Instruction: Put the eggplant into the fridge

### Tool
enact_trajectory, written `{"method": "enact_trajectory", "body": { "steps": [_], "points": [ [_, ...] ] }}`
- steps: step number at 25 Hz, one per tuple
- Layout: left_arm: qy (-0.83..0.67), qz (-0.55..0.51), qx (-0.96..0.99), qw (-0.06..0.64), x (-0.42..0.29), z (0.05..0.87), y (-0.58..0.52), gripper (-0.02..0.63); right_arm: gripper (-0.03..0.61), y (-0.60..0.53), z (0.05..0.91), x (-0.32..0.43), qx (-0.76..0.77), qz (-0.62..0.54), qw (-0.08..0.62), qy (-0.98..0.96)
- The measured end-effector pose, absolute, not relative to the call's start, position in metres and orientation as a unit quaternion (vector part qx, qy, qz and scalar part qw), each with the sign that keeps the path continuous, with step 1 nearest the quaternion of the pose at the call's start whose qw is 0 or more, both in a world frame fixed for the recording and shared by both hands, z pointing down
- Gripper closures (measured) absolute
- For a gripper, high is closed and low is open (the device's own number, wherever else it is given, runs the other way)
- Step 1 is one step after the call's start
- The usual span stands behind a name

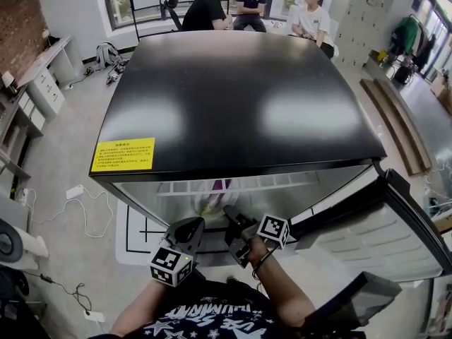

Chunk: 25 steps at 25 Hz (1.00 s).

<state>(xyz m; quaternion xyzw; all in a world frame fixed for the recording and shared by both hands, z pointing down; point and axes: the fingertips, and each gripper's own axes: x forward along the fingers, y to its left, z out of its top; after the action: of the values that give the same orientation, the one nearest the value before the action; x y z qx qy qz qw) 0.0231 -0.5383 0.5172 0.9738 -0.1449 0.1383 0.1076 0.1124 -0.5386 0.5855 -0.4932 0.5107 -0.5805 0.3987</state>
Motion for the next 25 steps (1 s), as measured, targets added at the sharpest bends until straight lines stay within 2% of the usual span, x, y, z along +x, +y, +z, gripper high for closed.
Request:
{"method": "enact_trajectory", "body": {
  "steps": [10,13,14,20,25],
  "points": [
    [-0.17,0.134,0.972,0.095,0.023,0.505,-0.525,0.604,0.491,-0.525,0.587,0.11,-0.484,-0.599,0.388,0.507],
    [-0.18,0.131,0.971,0.091,0.023,0.502,-0.521,0.604,0.429,-0.526,0.583,0.109,-0.476,-0.599,0.388,0.515],
    [-0.183,0.13,0.97,0.09,0.023,0.501,-0.52,0.604,0.426,-0.526,0.582,0.109,-0.475,-0.598,0.383,0.519],
    [-0.203,0.126,0.967,0.091,0.022,0.5,-0.511,0.604,0.426,-0.517,0.584,0.106,-0.488,-0.604,0.335,0.534],
    [-0.214,0.122,0.965,0.092,0.022,0.499,-0.506,0.604,0.425,-0.514,0.583,0.103,-0.477,-0.611,0.335,0.536]
  ]
}}
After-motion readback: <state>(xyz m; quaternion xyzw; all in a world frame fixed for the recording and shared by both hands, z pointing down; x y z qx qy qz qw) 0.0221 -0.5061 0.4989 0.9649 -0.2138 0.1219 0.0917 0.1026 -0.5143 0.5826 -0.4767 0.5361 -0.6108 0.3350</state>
